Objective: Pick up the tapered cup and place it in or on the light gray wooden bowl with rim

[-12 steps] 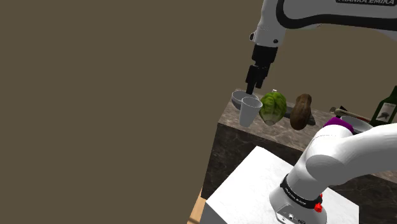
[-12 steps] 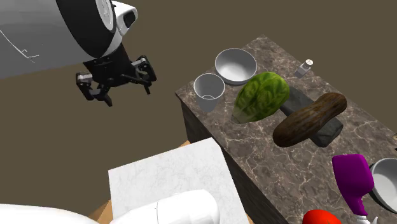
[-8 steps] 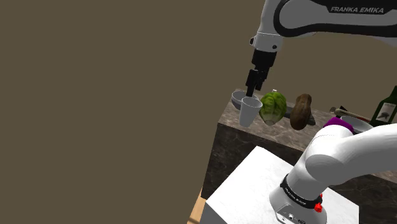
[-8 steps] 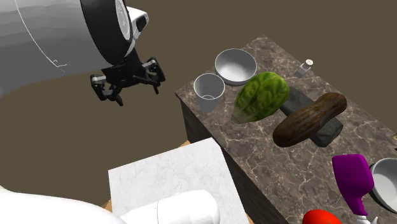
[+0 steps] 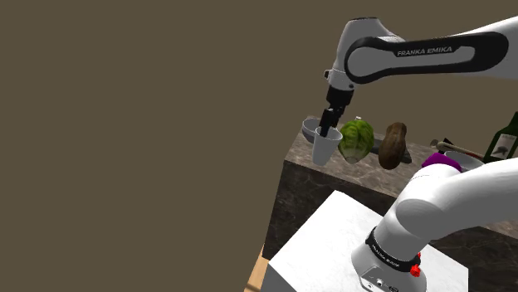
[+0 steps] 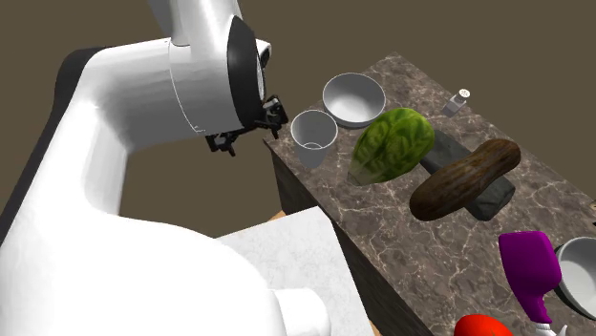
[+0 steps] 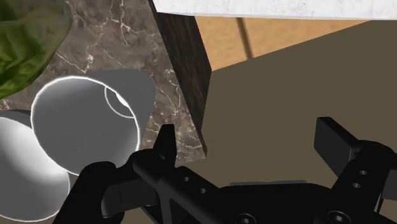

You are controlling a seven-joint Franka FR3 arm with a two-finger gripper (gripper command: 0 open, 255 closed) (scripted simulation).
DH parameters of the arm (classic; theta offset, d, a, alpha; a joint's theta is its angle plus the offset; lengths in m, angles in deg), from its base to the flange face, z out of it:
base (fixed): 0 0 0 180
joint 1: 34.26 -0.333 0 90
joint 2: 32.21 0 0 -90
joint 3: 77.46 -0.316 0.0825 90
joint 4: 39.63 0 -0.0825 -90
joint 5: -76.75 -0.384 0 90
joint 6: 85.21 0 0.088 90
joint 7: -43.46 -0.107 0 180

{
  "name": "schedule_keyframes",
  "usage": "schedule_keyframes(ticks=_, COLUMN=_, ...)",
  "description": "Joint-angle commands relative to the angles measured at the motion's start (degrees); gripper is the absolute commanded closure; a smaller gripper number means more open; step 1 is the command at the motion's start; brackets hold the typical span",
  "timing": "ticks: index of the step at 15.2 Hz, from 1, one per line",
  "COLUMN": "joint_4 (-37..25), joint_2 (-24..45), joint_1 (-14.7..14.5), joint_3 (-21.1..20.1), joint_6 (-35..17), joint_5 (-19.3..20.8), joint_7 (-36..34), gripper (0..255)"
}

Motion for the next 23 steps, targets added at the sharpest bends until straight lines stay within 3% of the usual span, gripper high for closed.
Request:
schedule_keyframes(ticks=1, joint_4=1.15, joint_2=1.94, joint_1=0.93, joint_3=1.42, joint_6=-4.20, joint_5=1.88, joint_7=1.42, gripper=0)
schedule_keyframes(ticks=8, joint_4=3.16, joint_2=11.26, joint_1=4.33, joint_3=6.95, joint_6=-19.35, joint_5=7.97, joint_7=6.04, gripper=0)
schedule_keyframes(ticks=16, joint_4=5.93, joint_2=16.19, joint_1=4.94, joint_3=8.50, joint_6=-27.34, joint_5=9.25, joint_7=6.03, gripper=0)
schedule_keyframes(ticks=23, joint_4=5.93, joint_2=16.19, joint_1=4.94, joint_3=8.50, joint_6=-27.34, joint_5=9.25, joint_7=6.03, gripper=0)
